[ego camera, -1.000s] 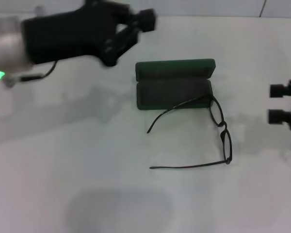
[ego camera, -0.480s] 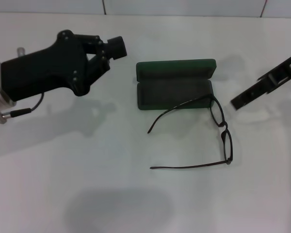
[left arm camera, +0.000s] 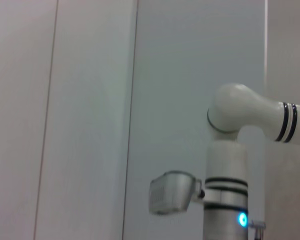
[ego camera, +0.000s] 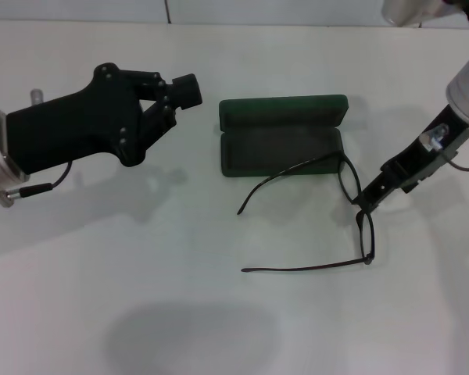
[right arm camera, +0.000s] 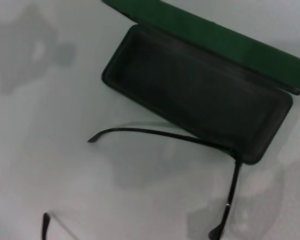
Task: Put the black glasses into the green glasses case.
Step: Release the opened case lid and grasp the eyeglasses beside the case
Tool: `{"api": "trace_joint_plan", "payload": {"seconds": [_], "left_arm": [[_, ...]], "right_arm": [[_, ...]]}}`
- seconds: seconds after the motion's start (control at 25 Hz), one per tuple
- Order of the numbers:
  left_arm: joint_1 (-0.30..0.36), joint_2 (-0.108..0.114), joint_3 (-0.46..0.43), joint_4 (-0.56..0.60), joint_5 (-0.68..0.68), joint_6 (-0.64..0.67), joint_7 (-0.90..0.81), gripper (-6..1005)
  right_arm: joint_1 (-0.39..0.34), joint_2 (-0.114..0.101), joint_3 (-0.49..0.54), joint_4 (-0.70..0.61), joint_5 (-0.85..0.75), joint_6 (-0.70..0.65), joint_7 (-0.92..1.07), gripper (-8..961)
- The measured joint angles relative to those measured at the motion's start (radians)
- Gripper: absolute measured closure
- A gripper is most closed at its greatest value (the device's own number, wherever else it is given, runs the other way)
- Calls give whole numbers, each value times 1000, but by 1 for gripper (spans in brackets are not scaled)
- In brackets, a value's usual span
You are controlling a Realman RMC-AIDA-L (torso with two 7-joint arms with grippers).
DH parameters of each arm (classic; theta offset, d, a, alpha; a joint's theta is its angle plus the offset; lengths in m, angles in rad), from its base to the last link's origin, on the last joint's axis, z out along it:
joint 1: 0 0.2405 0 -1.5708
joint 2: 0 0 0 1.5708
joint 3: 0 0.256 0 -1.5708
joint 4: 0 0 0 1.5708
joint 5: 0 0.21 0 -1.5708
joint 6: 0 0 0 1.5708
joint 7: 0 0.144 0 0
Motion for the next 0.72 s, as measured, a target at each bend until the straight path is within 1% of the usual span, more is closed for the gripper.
{"api": "trace_joint_plan", "payload": {"seconds": [0.16,0.32,0.4,0.48,0.72], "left_arm": [[-11,2,1,-6,0,0,1,975],[-13,3,0,-8,1,0,1,975],[-13,1,0,-8,1,0,1,975],[-15,-4,-2,-8,2,0,0,976],[-22,-7,-4,-14,2,0,-2,976]], "right_arm": [[-3,0,-40,63,46,82,2,166],[-9,0,-79,90,76,155,2,176],[-12,0,-85,94,78,173,2,181],[-13,0,-92,97,80,186,2,185],[-5,0,-126,103,83,192,2,200]]}}
